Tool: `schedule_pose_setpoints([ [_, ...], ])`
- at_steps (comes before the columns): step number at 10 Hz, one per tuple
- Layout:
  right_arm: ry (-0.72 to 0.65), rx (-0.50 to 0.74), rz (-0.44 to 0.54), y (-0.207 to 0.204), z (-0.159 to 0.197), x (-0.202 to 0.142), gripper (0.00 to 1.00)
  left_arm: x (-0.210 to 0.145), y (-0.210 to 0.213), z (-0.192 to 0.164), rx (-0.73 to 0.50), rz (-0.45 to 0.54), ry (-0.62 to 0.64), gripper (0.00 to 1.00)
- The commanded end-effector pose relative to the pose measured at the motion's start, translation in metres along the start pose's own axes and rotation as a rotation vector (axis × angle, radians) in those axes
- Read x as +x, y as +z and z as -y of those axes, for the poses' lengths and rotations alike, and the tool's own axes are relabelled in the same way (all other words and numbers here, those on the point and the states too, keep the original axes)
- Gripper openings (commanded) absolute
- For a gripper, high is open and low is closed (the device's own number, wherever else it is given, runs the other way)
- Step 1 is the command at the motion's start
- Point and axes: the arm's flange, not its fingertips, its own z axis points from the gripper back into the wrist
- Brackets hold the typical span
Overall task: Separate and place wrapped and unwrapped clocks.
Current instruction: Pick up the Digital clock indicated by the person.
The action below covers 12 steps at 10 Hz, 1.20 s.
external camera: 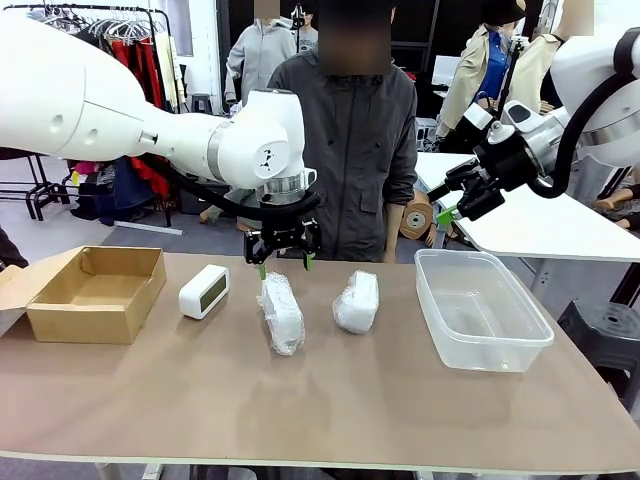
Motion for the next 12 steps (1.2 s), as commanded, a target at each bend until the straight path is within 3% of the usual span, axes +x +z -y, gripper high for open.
schedule_pose_setpoints([
  [1, 0.002, 0.001, -0.003, 0.002, 0.000, 0.001, 1.00, -0.010, -0.002, 0.004, 0.024, -0.006, -0.017, 1.00],
  [3, 0.002, 0.001, -0.003, 0.002, 0.000, 0.001, 1.00, -0.005, -0.001, 0.003, 0.006, -0.004, -0.008, 1.00],
  [4, 0.002, 0.001, -0.003, 0.002, 0.000, 0.001, 1.00, -0.007, -0.006, 0.005, 0.081, 0.021, 0.097, 1.00],
  [12, 0.002, 0.001, -0.003, 0.002, 0.000, 0.001, 1.00, 0.007, -0.079, 0.008, 0.102, -0.030, 0.086, 1.00],
])
